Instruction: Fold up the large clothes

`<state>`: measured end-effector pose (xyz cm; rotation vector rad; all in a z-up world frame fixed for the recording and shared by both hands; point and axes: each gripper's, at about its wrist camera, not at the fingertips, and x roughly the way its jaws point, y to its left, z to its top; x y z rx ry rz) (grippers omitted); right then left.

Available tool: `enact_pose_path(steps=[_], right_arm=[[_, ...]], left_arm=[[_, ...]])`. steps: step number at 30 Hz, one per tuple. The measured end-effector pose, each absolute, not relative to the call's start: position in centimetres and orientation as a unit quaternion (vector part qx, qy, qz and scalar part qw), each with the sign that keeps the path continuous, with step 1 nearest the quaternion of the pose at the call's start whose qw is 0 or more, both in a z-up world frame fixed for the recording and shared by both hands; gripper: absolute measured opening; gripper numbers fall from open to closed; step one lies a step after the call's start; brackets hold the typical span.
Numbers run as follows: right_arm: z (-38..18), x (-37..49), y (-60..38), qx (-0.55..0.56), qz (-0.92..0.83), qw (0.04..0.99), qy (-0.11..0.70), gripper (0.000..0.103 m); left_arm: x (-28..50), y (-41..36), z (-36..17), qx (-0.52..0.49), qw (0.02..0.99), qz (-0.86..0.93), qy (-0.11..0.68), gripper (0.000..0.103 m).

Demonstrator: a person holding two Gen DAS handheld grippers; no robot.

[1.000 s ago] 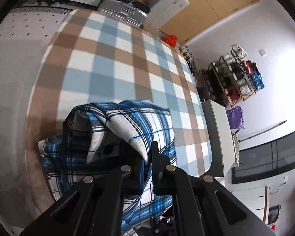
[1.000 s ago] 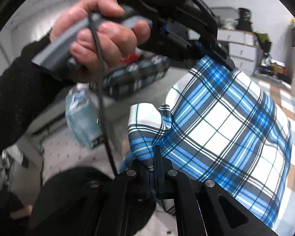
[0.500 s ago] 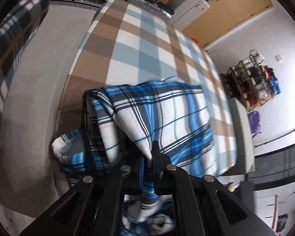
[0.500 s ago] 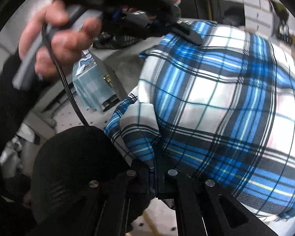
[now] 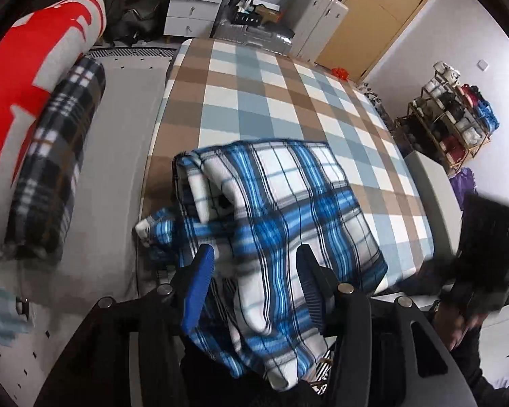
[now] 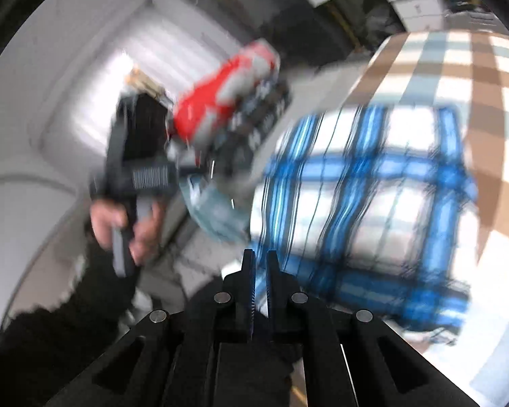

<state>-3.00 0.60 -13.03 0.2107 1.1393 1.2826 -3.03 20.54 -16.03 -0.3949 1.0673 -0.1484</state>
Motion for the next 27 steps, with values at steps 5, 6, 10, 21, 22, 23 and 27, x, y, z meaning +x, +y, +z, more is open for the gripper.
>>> enact_pose_path(steps=[5, 6, 10, 21, 22, 23, 27], right_arm=[[-13.5, 0.4, 0.0, 0.095, 0.494, 0.7, 0.507, 0.005], [-14.1, 1.2, -0.2, 0.089, 0.481, 0.703, 0.516, 0.005], [-16.8, 3.9, -1.1, 0.086, 0.436, 0.706, 0.551, 0.022], [-19.9, 6.2, -4.3, 0.145, 0.425, 0.679, 0.581, 0.103], [-20.5, 6.4, -4.0, 0.148, 0.427, 0.667, 0.592, 0.103], [-21.1, 6.6, -3.6, 0.146, 0.427, 0.655, 0.606, 0.103], [-22.0, 7.0, -2.0, 0.119, 0.414, 0.635, 0.641, 0.103]], left_arm=[[-2.9, 20.6, -19.5, -0.232, 0.801, -0.064, 0.548, 0.045], [-2.8, 20.7, -20.1, -0.232, 0.799, -0.048, 0.552, 0.045], [-3.2, 20.9, -21.5, -0.249, 0.791, -0.041, 0.557, 0.045], [-3.8, 19.2, -22.3, -0.222, 0.786, 0.007, 0.577, 0.057], [-3.8, 18.9, -22.7, -0.215, 0.78, 0.009, 0.588, 0.057], [-3.7, 18.6, -23.1, -0.214, 0.774, 0.005, 0.596, 0.057], [-3.2, 18.6, -24.3, -0.228, 0.763, 0.004, 0.605, 0.057]])
